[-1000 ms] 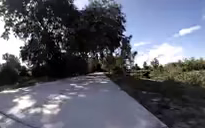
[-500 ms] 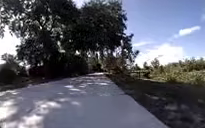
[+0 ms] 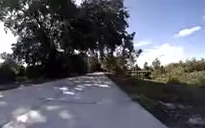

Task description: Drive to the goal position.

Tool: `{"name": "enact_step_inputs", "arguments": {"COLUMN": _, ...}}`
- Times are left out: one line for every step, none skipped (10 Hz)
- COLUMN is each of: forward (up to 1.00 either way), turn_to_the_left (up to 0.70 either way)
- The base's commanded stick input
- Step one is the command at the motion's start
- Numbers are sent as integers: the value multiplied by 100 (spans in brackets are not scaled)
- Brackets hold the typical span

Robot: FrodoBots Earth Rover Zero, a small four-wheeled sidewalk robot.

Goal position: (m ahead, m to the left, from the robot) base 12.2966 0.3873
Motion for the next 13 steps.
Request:
{"name": "enact_step_inputs", "arguments": {"forward": 85, "turn_to_the_left": 0}}
{"name": "enact_step_inputs", "arguments": {"forward": 85, "turn_to_the_left": 0}}
{"name": "enact_step_inputs", "arguments": {"forward": 85, "turn_to_the_left": 0}}
{"name": "enact_step_inputs", "arguments": {"forward": 85, "turn_to_the_left": 0}}
{"name": "enact_step_inputs", "arguments": {"forward": 85, "turn_to_the_left": 0}}
{"name": "enact_step_inputs", "arguments": {"forward": 85, "turn_to_the_left": 0}}
{"name": "enact_step_inputs", "arguments": {"forward": 85, "turn_to_the_left": 0}}
{"name": "enact_step_inputs", "arguments": {"forward": 85, "turn_to_the_left": 0}}
{"name": "enact_step_inputs", "arguments": {"forward": 85, "turn_to_the_left": 0}}
{"name": "enact_step_inputs", "arguments": {"forward": 85, "turn_to_the_left": 0}}
{"name": "enact_step_inputs", "arguments": {"forward": 85, "turn_to_the_left": 0}}
{"name": "enact_step_inputs", "arguments": {"forward": 85, "turn_to_the_left": 0}}
{"name": "enact_step_inputs", "arguments": {"forward": 85, "turn_to_the_left": 0}}
